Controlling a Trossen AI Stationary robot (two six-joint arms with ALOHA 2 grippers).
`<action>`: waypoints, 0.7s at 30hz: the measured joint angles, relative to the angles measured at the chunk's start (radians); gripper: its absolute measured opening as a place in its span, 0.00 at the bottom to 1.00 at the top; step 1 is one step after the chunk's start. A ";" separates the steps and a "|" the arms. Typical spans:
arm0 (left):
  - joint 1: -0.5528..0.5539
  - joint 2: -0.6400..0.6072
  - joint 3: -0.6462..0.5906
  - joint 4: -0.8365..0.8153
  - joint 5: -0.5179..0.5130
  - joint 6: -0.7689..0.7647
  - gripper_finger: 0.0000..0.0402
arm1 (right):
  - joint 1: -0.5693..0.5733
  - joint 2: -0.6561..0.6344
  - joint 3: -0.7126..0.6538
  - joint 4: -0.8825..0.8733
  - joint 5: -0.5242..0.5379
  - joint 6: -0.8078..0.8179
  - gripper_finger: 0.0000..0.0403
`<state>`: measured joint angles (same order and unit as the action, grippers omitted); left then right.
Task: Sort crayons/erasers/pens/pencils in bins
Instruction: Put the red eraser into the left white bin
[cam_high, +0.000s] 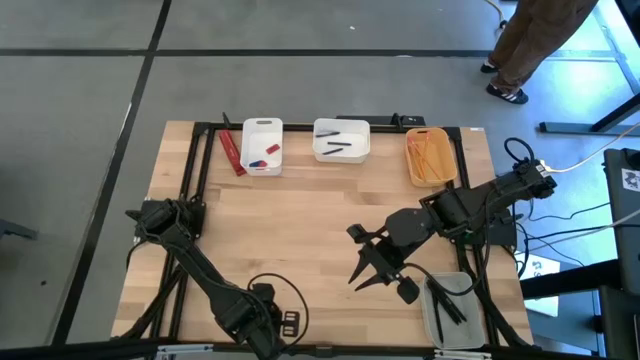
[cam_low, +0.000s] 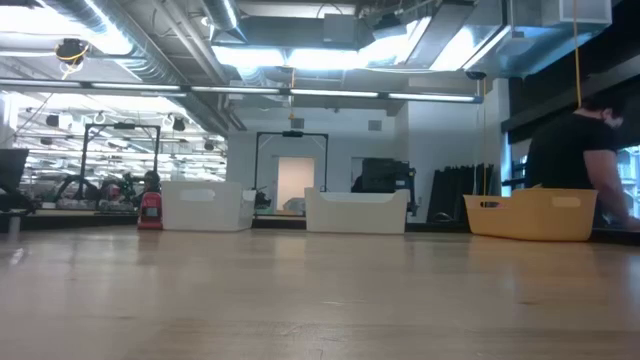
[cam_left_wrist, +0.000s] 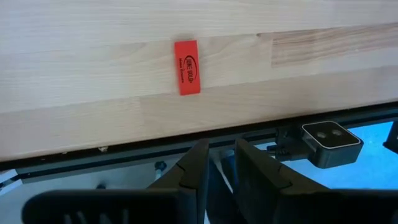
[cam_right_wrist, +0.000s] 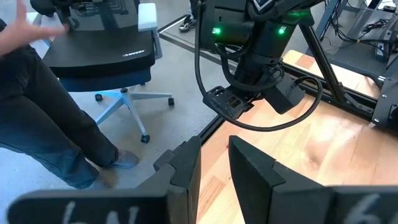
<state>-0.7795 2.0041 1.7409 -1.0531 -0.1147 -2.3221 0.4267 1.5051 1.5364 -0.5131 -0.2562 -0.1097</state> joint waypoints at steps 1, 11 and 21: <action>0.000 0.000 0.000 0.000 0.000 0.000 0.18 | 0.000 0.000 0.000 0.000 0.000 0.000 0.21; 0.000 0.000 0.000 0.007 0.019 -0.018 0.18 | 0.000 0.000 0.000 0.000 0.000 0.000 0.21; 0.004 0.003 0.000 0.007 0.026 -0.025 0.29 | 0.000 0.000 0.000 0.000 0.001 0.000 0.21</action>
<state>-0.7753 2.0069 1.7405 -1.0460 -0.0892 -2.3471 0.4266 1.5051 1.5361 -0.5129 -0.2554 -0.1097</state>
